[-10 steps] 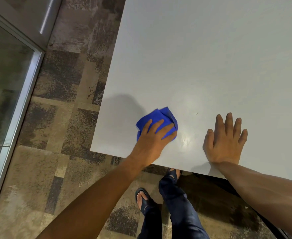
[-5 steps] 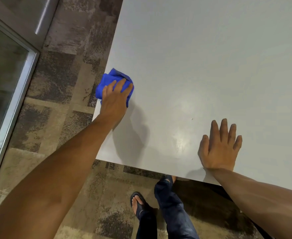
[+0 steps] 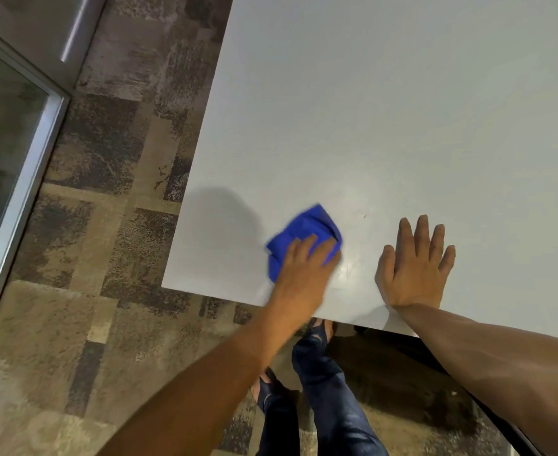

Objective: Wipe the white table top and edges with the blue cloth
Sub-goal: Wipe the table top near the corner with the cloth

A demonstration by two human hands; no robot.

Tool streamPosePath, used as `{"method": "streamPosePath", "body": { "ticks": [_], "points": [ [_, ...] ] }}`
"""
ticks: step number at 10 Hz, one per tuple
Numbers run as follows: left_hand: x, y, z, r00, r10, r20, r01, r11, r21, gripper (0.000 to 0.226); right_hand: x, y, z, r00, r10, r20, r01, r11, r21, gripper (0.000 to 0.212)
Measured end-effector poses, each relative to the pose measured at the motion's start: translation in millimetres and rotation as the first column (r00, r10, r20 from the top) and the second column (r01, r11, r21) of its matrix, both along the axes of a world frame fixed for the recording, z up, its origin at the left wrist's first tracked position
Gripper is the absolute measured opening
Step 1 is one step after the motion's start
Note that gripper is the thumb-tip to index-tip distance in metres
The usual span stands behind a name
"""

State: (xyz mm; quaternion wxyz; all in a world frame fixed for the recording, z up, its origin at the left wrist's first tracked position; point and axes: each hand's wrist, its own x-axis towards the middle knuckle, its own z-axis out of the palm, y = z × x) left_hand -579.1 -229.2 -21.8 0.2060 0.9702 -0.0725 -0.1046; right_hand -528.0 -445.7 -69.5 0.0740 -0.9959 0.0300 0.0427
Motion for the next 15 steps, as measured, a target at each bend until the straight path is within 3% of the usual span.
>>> {"method": "streamPosePath", "body": {
  "ticks": [1, 2, 3, 4, 5, 9, 10, 11, 13, 14, 15],
  "points": [
    [-50, -52, -2, 0.968, -0.25, 0.006, 0.25, 0.968, -0.025, 0.061, 1, -2, 3, 1.0, 0.012, -0.012, -0.012, 1.0, 0.007, 0.068],
    [-80, -70, -7, 0.941, -0.336, -0.036, 0.335, 0.942, -0.028, 0.045, 2, -2, 4, 1.0, 0.006, -0.029, -0.006, 1.0, 0.011, 0.069],
    [-83, -64, -14, 0.925, -0.378, 0.038, 0.377, 0.926, 0.034, 0.04, 2, 0, 6, 1.0, 0.006, -0.03, -0.006, 1.0, 0.013, 0.068],
    [-69, -55, -15, 0.928, -0.373, 0.023, 0.371, 0.927, 0.045, 0.054, 2, 1, 7, 1.0, 0.014, -0.024, -0.013, 1.0, 0.007, 0.067],
    [-31, -39, -12, 0.967, -0.255, -0.029, 0.256, 0.966, 0.046, 0.082, 1, 0, 6, 1.0, 0.005, -0.011, -0.005, 1.0, 0.029, 0.063],
    [126, -21, -10, 0.987, -0.156, 0.024, 0.144, 0.953, 0.266, 0.072, 0, 2, 7, 1.0, -0.018, -0.025, 0.019, 0.999, 0.032, 0.062],
    [143, -21, -7, 0.994, -0.107, 0.005, 0.102, 0.961, 0.258, 0.072, 1, 2, 7, 0.999, -0.016, -0.034, 0.017, 1.0, 0.026, 0.062],
    [130, -23, -5, 0.992, -0.12, -0.029, 0.123, 0.966, 0.229, 0.068, 0, 2, 6, 0.999, -0.015, -0.038, 0.016, 1.0, 0.025, 0.062],
    [62, -26, -10, 0.946, -0.312, -0.089, 0.321, 0.94, 0.113, 0.068, 0, 1, 4, 1.0, -0.014, -0.021, 0.015, 1.0, 0.018, 0.062],
    [44, -25, -10, 0.927, -0.372, -0.041, 0.374, 0.916, 0.144, 0.065, 0, 1, 3, 1.0, -0.011, -0.017, 0.011, 1.0, 0.015, 0.061],
    [51, -25, -10, 0.928, -0.373, -0.016, 0.361, 0.885, 0.296, 0.069, 1, 1, 2, 1.0, -0.017, -0.017, 0.017, 1.0, 0.009, 0.061]
  ]
}}
